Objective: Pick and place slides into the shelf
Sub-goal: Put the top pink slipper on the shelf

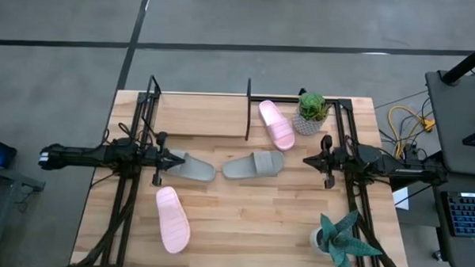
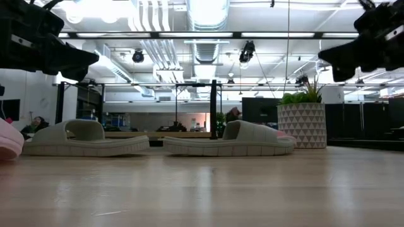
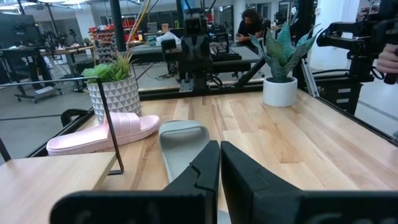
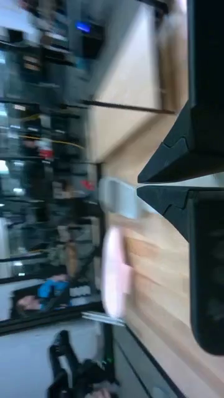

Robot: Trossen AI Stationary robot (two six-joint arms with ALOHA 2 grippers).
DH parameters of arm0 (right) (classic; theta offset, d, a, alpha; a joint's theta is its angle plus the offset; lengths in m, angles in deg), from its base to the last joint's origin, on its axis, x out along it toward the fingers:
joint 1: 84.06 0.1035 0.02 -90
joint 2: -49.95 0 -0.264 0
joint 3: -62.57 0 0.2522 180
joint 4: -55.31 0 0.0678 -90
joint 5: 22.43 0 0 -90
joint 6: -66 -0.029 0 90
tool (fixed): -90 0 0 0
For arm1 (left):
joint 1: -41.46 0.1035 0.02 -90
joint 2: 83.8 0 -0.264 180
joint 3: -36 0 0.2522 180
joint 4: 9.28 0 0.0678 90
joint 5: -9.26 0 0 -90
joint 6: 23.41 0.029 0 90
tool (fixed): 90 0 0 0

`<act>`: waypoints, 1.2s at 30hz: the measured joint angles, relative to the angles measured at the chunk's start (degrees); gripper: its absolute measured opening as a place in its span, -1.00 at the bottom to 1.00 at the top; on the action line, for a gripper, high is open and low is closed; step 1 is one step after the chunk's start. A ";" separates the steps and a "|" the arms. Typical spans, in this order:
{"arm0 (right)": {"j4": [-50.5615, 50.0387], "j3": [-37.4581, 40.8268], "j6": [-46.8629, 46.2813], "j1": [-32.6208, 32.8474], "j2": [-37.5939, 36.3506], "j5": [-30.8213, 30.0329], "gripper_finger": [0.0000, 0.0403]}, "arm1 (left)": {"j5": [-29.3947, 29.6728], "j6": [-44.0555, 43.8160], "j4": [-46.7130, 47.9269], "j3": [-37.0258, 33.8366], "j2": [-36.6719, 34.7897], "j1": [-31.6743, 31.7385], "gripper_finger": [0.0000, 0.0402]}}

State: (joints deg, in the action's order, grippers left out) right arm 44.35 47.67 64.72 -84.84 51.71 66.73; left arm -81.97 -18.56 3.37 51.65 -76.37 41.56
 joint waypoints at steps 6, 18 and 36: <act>5.92 -0.03 1.09 0.00 0.12 -0.73 -0.96 | 0.00 0.00 -0.87 0.00 -0.05 0.00 -1.00; 6.50 -0.22 9.68 0.00 2.84 -8.85 -0.82 | 3.00 3.77 -11.99 0.00 0.95 -0.02 -1.00; 4.69 -19.42 21.22 0.00 32.34 -15.82 0.21 | 16.70 4.48 -35.50 0.00 10.88 0.00 -0.12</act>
State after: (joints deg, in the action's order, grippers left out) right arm 49.04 28.24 85.94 -84.84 84.05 50.91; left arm -65.27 -14.08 -32.13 51.66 -65.49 41.56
